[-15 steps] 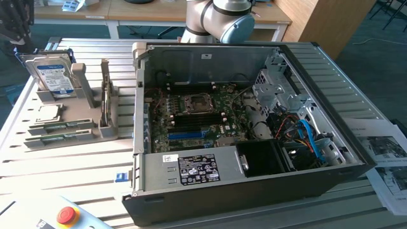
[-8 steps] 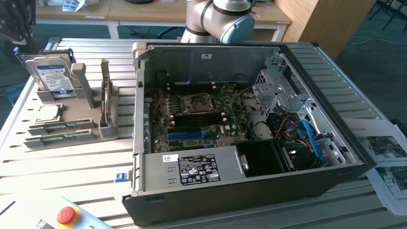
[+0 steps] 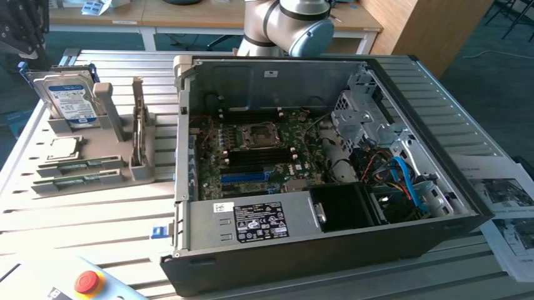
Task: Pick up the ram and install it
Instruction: 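Pick up the ram and move it above insertion slot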
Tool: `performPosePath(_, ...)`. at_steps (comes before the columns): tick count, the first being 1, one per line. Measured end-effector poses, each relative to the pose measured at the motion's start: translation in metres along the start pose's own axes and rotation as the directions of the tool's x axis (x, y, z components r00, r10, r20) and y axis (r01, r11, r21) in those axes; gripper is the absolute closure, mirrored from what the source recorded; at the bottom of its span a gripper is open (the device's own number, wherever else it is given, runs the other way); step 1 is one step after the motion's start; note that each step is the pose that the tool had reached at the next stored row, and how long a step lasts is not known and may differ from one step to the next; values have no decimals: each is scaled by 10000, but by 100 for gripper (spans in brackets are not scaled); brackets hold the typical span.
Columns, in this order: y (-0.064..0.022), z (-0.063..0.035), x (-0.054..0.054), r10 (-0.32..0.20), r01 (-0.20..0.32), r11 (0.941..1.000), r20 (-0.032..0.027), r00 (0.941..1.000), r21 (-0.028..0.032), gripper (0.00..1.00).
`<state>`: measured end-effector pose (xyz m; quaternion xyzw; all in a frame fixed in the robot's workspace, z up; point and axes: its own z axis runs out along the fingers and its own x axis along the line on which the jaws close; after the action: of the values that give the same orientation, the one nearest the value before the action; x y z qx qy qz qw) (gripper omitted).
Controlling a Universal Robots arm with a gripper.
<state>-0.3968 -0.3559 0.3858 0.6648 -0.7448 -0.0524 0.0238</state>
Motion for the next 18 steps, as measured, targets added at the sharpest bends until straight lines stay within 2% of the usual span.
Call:
performPosePath(1,0,-1,0,0,0,10000,1,10000,6,90)
performPosePath(2,0,-1,0,-6,6,10000,8,10000,44,90)
performPosePath(6,0,3,0,-74,74,9996,27,10000,260,90)
performPosePath(7,-1,3,1,-94,93,9995,29,10000,298,90)
performPosePath(13,0,3,0,-109,108,9995,29,9999,307,90)
performPosePath(18,0,3,0,-409,409,9987,-4,9992,295,90)
